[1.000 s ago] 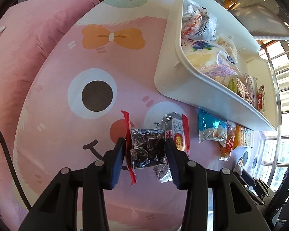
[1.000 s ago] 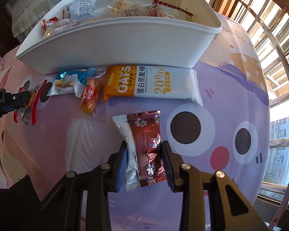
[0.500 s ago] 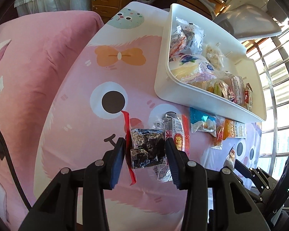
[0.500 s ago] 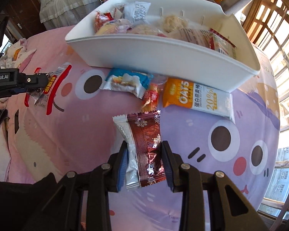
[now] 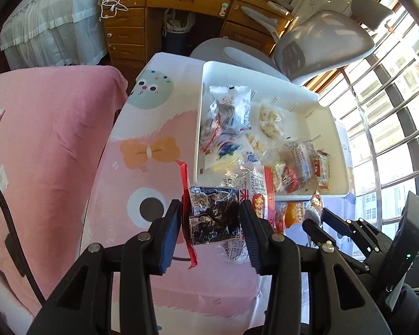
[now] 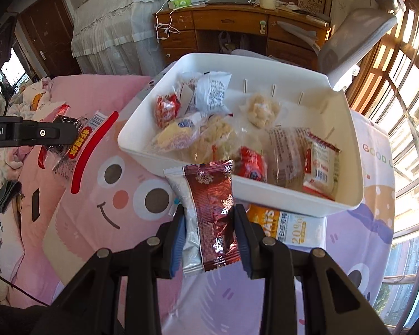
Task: Organize snacks
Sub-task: 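Carry both held snacks into the white tray and open both tools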
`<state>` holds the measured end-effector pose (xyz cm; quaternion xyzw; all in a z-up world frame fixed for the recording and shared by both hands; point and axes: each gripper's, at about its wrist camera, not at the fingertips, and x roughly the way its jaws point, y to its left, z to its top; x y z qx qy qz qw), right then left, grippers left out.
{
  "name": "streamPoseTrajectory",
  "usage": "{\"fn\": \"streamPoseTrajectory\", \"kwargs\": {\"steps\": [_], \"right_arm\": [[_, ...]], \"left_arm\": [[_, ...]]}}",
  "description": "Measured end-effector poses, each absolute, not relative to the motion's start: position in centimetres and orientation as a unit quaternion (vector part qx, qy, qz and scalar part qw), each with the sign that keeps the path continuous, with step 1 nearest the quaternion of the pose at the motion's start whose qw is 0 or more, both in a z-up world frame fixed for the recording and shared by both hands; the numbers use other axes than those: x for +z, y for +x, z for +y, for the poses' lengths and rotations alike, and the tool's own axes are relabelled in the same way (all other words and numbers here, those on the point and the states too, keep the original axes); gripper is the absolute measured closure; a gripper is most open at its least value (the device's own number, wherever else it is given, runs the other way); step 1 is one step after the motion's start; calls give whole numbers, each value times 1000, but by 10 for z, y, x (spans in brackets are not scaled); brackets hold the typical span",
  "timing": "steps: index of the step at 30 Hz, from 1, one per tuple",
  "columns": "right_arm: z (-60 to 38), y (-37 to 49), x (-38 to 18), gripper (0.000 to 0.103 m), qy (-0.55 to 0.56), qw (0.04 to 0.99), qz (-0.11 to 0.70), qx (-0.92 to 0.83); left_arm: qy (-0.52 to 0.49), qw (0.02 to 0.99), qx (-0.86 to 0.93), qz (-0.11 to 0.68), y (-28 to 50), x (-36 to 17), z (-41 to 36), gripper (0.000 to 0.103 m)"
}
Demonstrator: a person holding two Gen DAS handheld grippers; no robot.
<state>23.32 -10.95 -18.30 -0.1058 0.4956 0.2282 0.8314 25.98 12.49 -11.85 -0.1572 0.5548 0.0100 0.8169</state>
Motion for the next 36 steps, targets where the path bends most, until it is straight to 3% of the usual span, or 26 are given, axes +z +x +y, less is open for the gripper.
{"fn": "streamPoseTrajectory", "kwargs": {"steps": [13, 26, 28, 29, 36], "right_arm": [[-123, 293, -155, 69, -72, 862, 468, 184], [-152, 320, -168, 68, 29, 861, 493, 122], [-160, 323, -174, 63, 62, 852, 508, 108], [-163, 323, -177, 62, 74, 850, 512, 100], [-180, 317, -177, 48, 107, 848, 515, 67]], "left_arm": [[-90, 842, -57, 529, 331, -73, 99, 62], [-69, 830, -131, 537, 383, -96, 58, 61], [-65, 831, -138, 534, 385, -97, 54, 44], [-63, 832, -139, 534, 385, -98, 52, 41], [-57, 825, -143, 544, 381, -99, 48, 36]]}}
